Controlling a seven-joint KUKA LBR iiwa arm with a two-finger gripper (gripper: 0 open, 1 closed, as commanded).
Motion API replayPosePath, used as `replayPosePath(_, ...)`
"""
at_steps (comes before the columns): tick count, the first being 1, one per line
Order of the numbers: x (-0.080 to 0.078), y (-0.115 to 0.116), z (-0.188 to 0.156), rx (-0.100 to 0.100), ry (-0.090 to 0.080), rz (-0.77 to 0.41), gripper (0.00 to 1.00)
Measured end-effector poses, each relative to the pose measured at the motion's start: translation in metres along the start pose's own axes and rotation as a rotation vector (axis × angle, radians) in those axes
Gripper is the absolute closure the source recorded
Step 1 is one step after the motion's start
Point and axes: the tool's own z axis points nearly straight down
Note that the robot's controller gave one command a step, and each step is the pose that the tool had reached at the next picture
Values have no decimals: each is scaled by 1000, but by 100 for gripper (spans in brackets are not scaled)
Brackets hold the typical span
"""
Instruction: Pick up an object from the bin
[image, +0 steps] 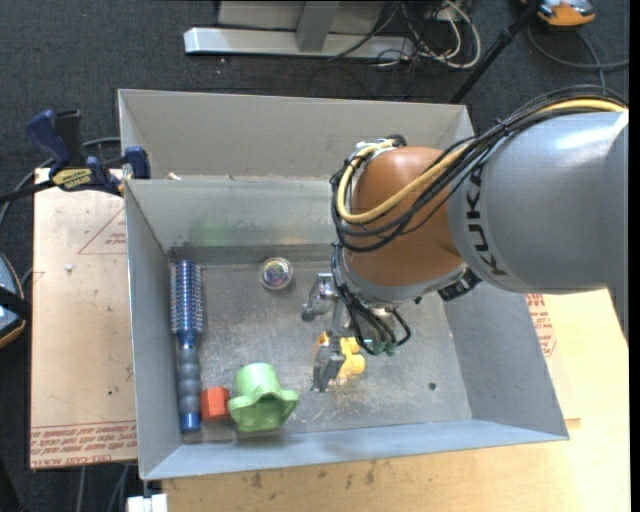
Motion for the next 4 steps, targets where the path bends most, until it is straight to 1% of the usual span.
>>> replayPosePath(1, 34, 103, 92, -2, -9, -211, 0)
replayPosePath(2, 34, 99, 90, 0, -7, -203, 100)
replayPosePath(3, 33, 99, 90, -1, -11, -202, 0)
replayPosePath(4, 29, 141, 100, 12, -18, -247, 0)
